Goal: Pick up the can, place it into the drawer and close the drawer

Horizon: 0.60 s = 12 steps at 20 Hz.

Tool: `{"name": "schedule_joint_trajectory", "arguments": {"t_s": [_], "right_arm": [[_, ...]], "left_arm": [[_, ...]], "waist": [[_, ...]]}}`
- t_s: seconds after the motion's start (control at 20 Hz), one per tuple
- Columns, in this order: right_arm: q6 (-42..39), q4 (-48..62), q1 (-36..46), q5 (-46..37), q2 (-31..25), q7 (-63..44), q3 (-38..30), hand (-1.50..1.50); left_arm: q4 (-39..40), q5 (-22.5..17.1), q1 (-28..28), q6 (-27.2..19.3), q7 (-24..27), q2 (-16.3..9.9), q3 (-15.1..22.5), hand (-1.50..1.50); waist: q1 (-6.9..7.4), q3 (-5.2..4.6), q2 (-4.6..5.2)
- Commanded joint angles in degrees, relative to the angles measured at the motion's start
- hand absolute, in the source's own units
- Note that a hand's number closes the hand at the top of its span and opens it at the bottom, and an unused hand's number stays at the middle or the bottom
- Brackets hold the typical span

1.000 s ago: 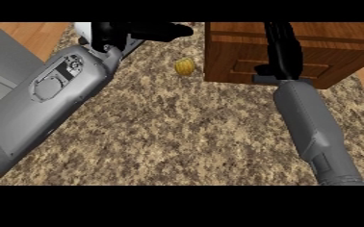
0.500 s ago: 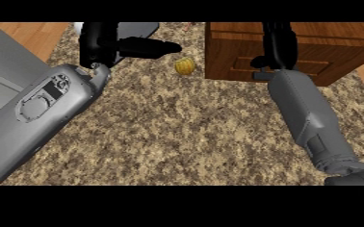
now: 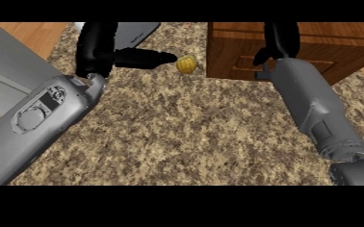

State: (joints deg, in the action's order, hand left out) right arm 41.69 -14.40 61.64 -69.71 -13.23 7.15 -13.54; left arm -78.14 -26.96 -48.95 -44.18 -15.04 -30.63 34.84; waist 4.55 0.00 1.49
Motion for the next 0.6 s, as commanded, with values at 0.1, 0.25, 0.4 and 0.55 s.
{"name": "schedule_joint_trajectory", "arguments": {"t_s": [0.1, 0.25, 0.4, 0.55], "right_arm": [[0.55, -0.9, 3.56, 6.92, 4.13, 6.04, -5.35, -1.5], [-2.48, -1.84, 5.32, 11.82, 4.94, 9.48, -9.28, -1.5], [-3.34, -2.65, 5.07, 16.12, 5.67, 13.02, -12.94, -1.5], [-7.36, -3.35, 6.96, 20.02, 4.99, 16.7, -16.04, -1.5]], "left_arm": [[-0.55, 1.14, 2.71, -0.62, 1.3, 0.82, -0.12, -1.5], [-1.08, 1.27, 2.28, 0.1, 0.5, -0.27, -0.38, -1.5], [-2.59, 1.0, 3.85, 0.04, 0.86, -0.14, -0.67, -1.5], [-2.18, 1.23, 4.52, -0.39, 1.55, 0.3, -1.38, -1.5]], "waist": [[0.49, 0.23, 0.32], [0.56, 0.3, 0.11], [0.6, 0.31, -0.03], [-0.22, 0.25, -0.06]]}}
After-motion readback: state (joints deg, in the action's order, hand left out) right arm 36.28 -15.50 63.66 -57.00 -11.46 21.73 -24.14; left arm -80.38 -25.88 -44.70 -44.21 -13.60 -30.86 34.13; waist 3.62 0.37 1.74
